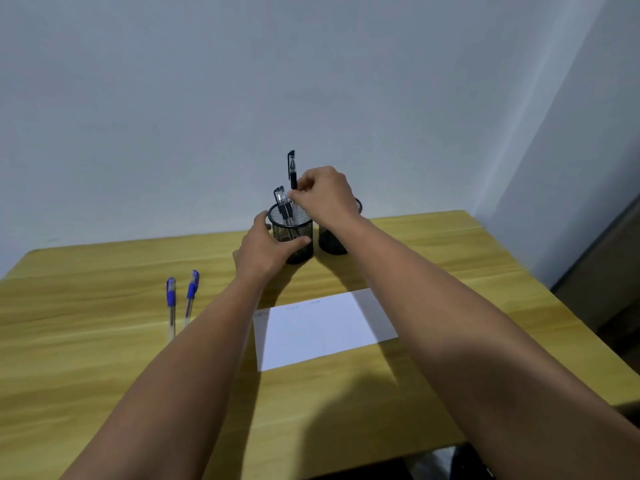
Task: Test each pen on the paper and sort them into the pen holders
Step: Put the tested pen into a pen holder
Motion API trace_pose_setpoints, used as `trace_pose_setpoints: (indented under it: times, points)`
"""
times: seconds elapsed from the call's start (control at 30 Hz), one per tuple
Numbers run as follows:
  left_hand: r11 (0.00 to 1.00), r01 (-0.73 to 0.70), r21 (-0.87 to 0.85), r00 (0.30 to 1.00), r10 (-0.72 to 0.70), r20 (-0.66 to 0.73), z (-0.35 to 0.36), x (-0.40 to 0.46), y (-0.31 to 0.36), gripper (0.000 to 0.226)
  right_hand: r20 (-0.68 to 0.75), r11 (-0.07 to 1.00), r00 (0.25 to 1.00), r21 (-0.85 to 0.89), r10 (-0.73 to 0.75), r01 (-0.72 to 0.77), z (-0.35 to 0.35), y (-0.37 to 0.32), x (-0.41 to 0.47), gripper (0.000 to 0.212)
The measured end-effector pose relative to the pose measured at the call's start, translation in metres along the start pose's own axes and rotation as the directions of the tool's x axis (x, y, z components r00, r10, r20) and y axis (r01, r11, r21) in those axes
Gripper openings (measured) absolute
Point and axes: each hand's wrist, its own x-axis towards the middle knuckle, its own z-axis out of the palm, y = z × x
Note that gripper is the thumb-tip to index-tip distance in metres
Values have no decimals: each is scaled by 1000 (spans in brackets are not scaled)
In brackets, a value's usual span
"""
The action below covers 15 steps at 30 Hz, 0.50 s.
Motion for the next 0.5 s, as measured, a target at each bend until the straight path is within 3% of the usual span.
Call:
trace_pose_setpoints:
  times: [0.1,0.3,0.5]
  points:
    - [999,-23,-30,999,22,-40,3,-1,-2,75,42,994,999,-105,32,-28,18,4,-1,11]
    - [999,-31,-33,999,32,30,-13,-5,-5,87,-39,993,999,-112,21,-25,21,-3,-13,13]
    - [993,-44,109,997,50,-57,-78,-10,-22,37,-99,998,994,53,51,-46,13,-37,-33,13]
